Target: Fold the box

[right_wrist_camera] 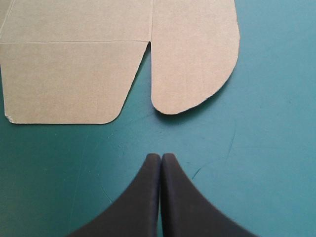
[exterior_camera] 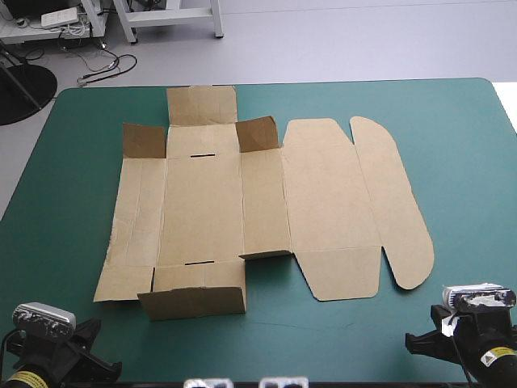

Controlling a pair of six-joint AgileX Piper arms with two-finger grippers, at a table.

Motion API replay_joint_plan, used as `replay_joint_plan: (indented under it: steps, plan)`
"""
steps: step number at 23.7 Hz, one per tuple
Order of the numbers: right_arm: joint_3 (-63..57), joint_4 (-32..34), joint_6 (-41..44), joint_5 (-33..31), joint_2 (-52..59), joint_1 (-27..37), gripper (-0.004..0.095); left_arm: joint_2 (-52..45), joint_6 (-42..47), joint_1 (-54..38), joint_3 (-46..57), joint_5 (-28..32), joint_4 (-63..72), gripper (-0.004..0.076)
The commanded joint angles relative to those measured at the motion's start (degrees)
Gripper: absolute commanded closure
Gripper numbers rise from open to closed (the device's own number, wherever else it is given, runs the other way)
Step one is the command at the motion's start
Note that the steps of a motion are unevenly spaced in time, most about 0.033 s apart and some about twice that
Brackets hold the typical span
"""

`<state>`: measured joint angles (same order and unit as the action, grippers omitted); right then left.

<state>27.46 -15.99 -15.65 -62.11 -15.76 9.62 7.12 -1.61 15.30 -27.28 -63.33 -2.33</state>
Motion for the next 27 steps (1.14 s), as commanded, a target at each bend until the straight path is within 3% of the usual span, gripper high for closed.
replay_joint_plan:
  steps: [1,13,23,27]
  plan:
    - [1.57,-0.65,-0.11,3.18,-0.58,-0.05,0.0923,0.76,0.62,-0.08,-1.31,3.67,0.0,0.0734]
    - [1.57,-0.65,-0.11,3.18,-0.58,-0.05,0.0923,3.72,0.02,-0.08,-6.05,1.2,0.5,0.0734]
    - [1.57,-0.65,-0.15,3.18,-0.58,-0.05,0.0923,27.94,-2.14,-0.08,-33.81,-2.74,0.5,0.0734]
    - [1.57,-0.65,-0.15,3.18,-0.58,-0.05,0.0923,37.08,-3.91,-0.08,-36.63,2.56,0.25,0.0733]
